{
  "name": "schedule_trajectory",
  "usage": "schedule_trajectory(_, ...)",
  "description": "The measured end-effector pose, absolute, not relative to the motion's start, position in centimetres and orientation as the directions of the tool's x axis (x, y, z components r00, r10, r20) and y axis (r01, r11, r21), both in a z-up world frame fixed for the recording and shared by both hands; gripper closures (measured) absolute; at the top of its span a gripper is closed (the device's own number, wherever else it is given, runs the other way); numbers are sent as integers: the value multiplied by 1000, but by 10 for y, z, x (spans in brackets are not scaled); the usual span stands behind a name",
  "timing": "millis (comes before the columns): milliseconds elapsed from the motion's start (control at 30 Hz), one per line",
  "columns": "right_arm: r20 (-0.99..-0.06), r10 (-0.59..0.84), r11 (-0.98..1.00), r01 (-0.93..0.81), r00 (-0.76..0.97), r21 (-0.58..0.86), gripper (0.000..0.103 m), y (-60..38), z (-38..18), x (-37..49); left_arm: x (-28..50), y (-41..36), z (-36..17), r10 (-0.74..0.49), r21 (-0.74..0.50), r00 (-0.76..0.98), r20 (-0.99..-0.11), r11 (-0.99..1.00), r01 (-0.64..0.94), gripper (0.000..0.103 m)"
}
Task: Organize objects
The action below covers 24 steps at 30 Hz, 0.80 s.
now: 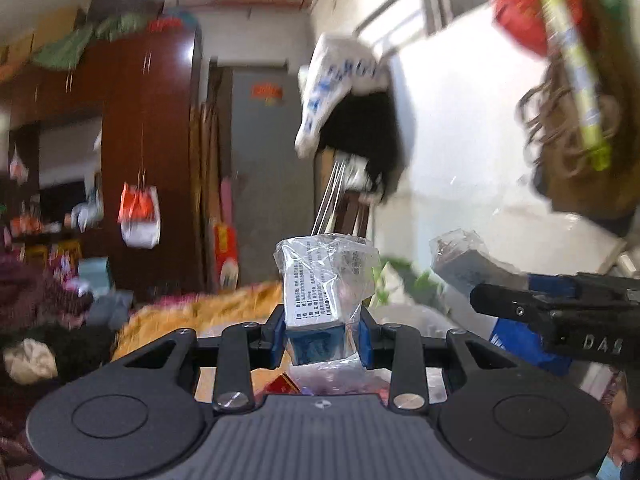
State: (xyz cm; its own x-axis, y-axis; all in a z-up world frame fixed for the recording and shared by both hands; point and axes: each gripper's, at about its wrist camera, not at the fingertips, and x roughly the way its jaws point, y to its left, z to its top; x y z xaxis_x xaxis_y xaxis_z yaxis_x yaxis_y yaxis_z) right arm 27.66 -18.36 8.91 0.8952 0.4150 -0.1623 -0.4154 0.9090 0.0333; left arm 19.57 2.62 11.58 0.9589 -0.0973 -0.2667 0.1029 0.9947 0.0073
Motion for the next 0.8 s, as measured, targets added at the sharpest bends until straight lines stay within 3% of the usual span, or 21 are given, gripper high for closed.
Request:
schedule_trajectory(100, -216, 379, 920, -391, 900, -11, 48, -174, 79, 298, 233, 30, 106, -54, 4, 937, -345, 998, 59, 65)
schedule_trajectory(233, -248, 366, 922, -386, 897, -35, 45, -167, 68, 304, 255, 30, 98, -72, -12, 922, -381, 997, 73, 63)
schedule_trajectory(267, -249, 359, 922, -383, 900, -54, 35, -164, 66, 305, 260, 28, 96, -73, -3, 916, -394, 997, 78, 57)
schedule_trajectory(300, -251, 354, 920, -384, 901, -78, 24, -162, 64, 301, 265, 27, 93, -66, 12, 909, -411, 997, 78, 44)
schedule_trajectory(333, -255, 348, 918, -384, 902, -103, 4, -160, 63, 297, 266, 26, 90, -43, 28, 909, -415, 998, 60, 38)
schedule_trajectory(367, -252, 337, 918, -375, 907, -125, 0, -160, 61, 292, 265, 27, 88, -9, 44, 913, -409, 999, 30, 27)
schedule_trajectory(533, -239, 396, 907, -419, 887, -52, 0, -184, 65, 265, 231, 50, 84, -71, -33, 924, -377, 997, 63, 22)
schedule_trajectory(600, -270, 403, 904, -426, 875, -31, 0, -190, 64, 258, 214, 57, 84, -89, -49, 933, -349, 996, 77, 8)
schedule_trajectory(667, -287, 393, 909, -416, 874, -21, 0, -194, 61, 253, 199, 56, 84, -76, -44, 941, -328, 997, 65, 0)
schedule_trajectory(800, -297, 379, 919, -393, 876, 12, 0, -200, 56, 245, 190, 48, 85, -43, -19, 945, -323, 999, 39, 0)
